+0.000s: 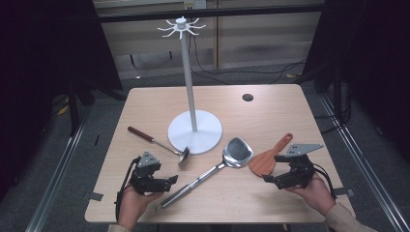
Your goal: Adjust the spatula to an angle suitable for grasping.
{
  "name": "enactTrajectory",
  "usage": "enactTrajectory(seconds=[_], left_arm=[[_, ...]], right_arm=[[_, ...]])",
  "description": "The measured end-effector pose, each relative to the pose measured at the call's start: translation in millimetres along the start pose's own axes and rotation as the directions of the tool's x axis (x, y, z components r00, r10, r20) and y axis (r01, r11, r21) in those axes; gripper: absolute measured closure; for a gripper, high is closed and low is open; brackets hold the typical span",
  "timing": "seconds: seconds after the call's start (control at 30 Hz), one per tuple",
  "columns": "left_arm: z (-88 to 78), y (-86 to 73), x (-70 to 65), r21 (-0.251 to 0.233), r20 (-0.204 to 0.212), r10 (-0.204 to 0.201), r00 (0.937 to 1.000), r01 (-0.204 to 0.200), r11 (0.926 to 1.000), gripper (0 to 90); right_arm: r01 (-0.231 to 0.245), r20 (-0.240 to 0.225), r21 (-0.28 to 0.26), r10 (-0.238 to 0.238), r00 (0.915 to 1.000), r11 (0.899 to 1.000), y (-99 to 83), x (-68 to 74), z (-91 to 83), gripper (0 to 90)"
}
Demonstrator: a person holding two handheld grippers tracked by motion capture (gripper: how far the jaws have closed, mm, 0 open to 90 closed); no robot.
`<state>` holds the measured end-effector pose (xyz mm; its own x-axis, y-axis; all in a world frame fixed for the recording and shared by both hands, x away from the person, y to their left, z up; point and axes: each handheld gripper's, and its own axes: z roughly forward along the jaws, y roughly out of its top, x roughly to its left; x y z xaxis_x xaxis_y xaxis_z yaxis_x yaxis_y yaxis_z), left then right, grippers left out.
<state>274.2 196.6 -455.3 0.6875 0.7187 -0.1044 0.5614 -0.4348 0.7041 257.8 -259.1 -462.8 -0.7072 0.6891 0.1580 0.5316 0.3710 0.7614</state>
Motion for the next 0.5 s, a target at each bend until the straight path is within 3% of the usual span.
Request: enactTrajectory(seconds=[0.17, 0.3, 0.33, 0.5], left_arm=[[-3.1, 1.6, -13.1, 0.016, 0.048, 0.053, 0.9974, -0.054, 0.9984, 39.3], [-2.9, 0.1, -18.7, 0.042, 0.082, 0.069, 0.9942, -0.072, 0.9965, 49.4], [-3.1, -0.3, -23.0, 0.062, 0.113, 0.073, 0.991, -0.08, 0.9949, 52.5], [-1.1, -1.7, -32.4, 0.061, 0.197, 0.081, 0.9772, -0.094, 0.9937, 70.1]], right_arm=[[-0.002, -0.008, 0.003, 0.002, 1.0, 1.0, 4.0, -1.2, 4.6, 9.4], [0.015, -0.022, 0.01, -0.015, 0.9996, 1.0, 8.5, -1.3, 9.1, 10.8], [0.019, -0.022, 0.008, -0.019, 0.9996, 1.0, 9.9, -0.7, 9.9, 12.4], [0.004, -0.038, 0.001, -0.004, 0.9993, 1.0, 16.4, -1.6, 11.1, 21.0]])
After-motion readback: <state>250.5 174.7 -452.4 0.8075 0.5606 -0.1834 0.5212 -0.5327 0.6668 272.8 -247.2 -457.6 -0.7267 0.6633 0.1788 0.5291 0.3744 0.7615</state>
